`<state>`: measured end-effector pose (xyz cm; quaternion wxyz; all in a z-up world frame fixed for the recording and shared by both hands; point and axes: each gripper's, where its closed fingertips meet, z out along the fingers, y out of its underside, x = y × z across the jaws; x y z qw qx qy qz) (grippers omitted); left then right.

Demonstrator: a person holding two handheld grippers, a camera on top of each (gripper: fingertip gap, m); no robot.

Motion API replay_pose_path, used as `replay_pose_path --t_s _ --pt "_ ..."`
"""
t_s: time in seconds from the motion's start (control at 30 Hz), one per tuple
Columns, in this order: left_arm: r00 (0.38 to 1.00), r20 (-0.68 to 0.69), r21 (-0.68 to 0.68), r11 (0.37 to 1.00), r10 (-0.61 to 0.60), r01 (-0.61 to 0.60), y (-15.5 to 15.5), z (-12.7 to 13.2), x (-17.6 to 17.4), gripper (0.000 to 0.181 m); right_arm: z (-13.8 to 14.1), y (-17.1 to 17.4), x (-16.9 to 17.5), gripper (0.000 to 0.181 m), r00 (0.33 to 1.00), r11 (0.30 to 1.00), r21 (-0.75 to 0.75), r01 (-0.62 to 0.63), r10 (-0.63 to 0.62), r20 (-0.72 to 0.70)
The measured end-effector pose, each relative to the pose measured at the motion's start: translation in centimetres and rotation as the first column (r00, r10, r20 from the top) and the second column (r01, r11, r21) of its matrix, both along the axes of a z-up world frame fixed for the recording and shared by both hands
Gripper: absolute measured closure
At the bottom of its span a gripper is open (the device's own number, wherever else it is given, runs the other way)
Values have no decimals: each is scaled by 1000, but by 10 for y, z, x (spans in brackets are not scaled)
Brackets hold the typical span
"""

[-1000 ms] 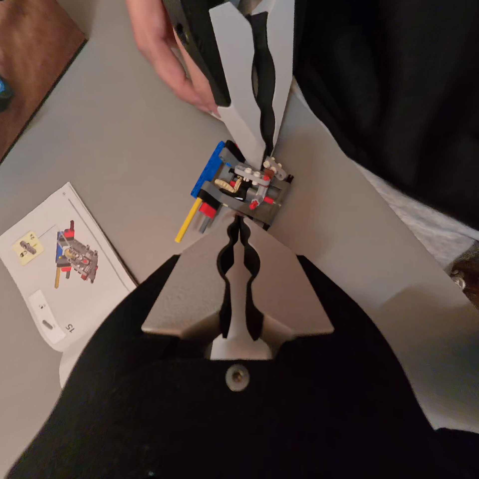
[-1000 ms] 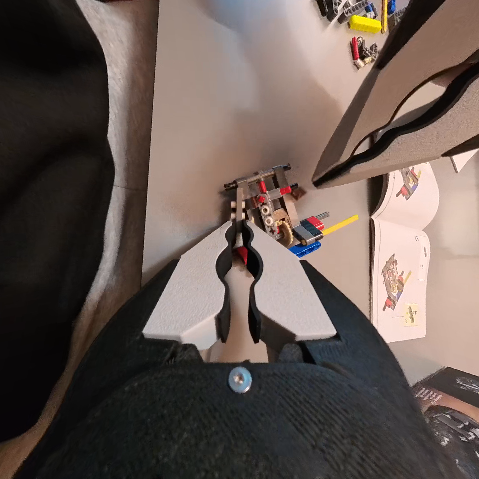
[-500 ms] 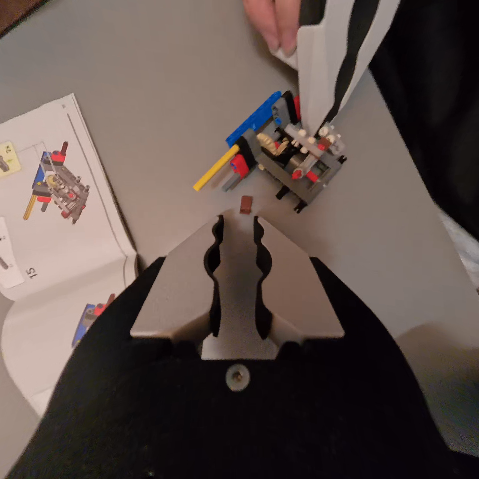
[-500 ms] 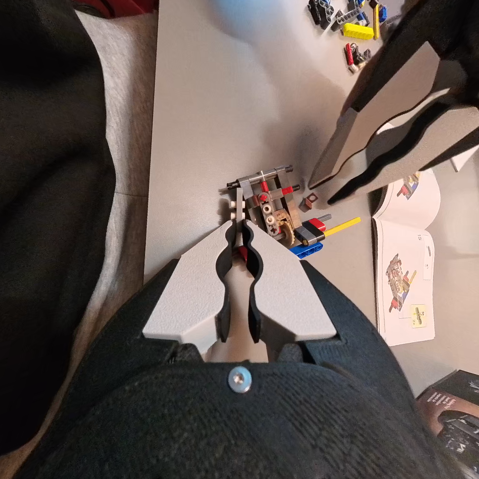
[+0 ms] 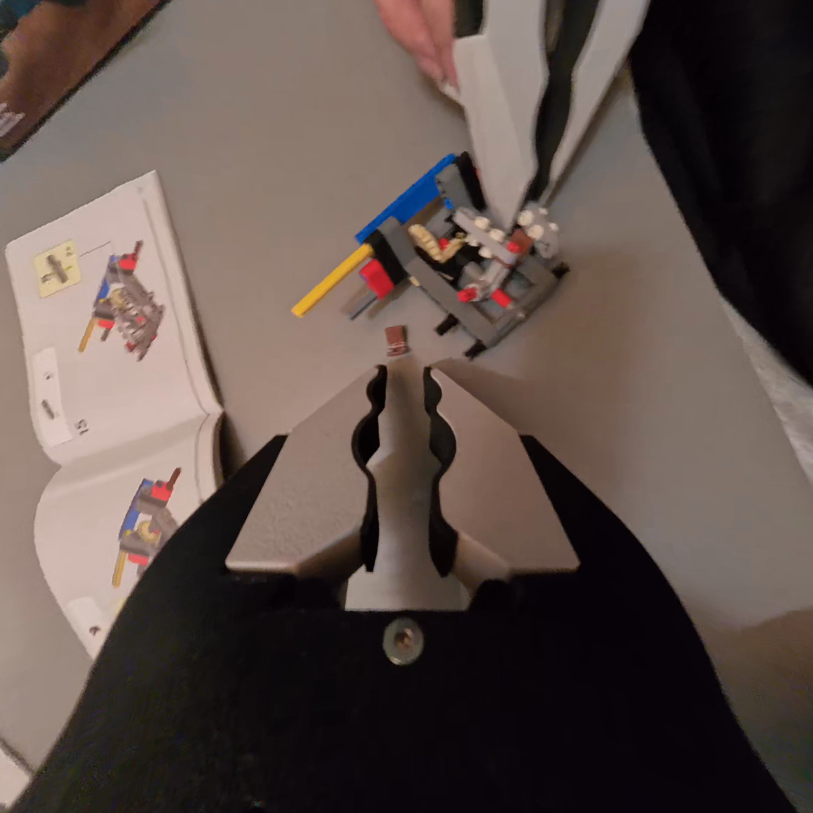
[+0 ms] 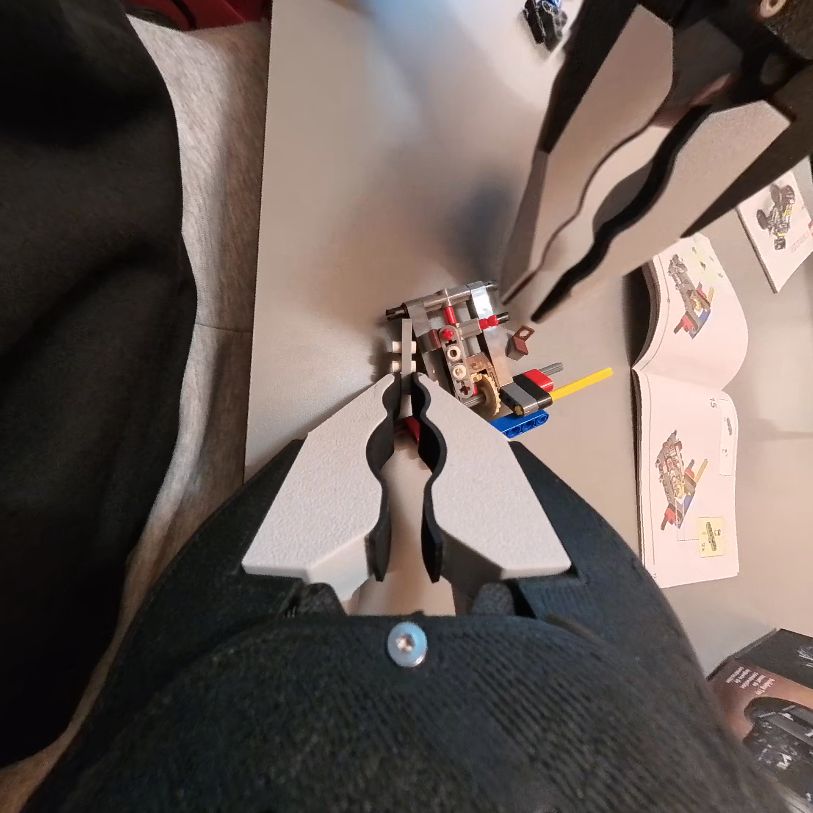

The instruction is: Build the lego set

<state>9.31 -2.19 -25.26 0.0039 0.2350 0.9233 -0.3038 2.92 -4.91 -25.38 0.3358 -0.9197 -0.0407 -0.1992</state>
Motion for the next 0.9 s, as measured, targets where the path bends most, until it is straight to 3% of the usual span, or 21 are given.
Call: replay_pose_path --t_s 0.13,0.37,0.53,0.67,0.9 --pt "999 -5 -23 999 41 -41 -6 -3 10 171 0 0 0 180 1000 1000 -9 5 -5 1" --pt "995 19 -21 995 -101 102 -4 -4 -14 176 0 -11 3 180 999 999 -31 39 -40 -1" --pt "998 50 -53 998 -29 32 -1 5 4 169 0 -11 3 180 999 999 -27 37 -37 -4" --pt "995 78 -72 995 -59 64 -12 5 15 168 0 -11 3 180 999 999 -24 37 -37 -9" --pt "994 -32 -44 994 -101 99 -20 -4 6 166 0 -11 3 180 999 998 -28 50 -50 -7"
